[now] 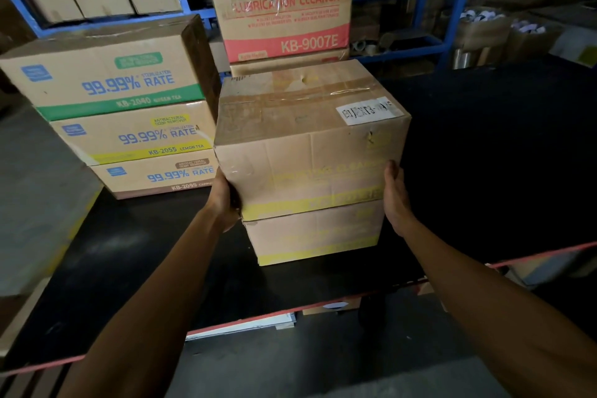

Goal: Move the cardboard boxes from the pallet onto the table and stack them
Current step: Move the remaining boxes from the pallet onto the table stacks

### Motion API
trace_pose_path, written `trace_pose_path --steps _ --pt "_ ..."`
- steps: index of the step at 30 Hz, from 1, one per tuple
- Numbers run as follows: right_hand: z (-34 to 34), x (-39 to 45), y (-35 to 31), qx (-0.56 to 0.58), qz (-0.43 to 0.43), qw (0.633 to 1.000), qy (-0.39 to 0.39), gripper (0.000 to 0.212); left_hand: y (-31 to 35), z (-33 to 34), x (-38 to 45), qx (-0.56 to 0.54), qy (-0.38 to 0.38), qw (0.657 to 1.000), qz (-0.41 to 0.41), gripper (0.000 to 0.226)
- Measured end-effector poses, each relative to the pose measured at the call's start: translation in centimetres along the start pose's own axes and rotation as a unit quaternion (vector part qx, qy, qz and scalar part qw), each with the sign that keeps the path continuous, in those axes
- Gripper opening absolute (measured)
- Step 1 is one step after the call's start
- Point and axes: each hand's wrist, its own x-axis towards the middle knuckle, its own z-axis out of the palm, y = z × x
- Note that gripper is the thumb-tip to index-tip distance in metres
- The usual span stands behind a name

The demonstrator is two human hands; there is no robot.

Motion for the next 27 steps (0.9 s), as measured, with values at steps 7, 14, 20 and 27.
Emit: trace_pose_path --steps 7,14,20,27 --pt "0.2 -1.1 0.0 -0.069 0.035 0.997 0.010 0.063 -0.5 -0.3 -0.2 -0.023 -0.014 0.999 0.017 0.062" --pt "4.2 -6.2 4.4 -0.230 0.095 0.968 -0.021 0.072 -3.3 -5.5 -3.2 0.153 -0.004 0.988 -0.024 0.066" --pt "13.7 -14.7 4.0 -0.253 0.025 0.962 -0.100 0.045 -4.1 -15.4 -8.5 0.239 0.010 0.971 0.010 0.039" --pt "30.2 -25.6 1.7 -0.231 -0.055 0.958 -0.159 0.032 -1.5 -32.0 -13.4 0.167 0.094 0.979 0.073 0.019"
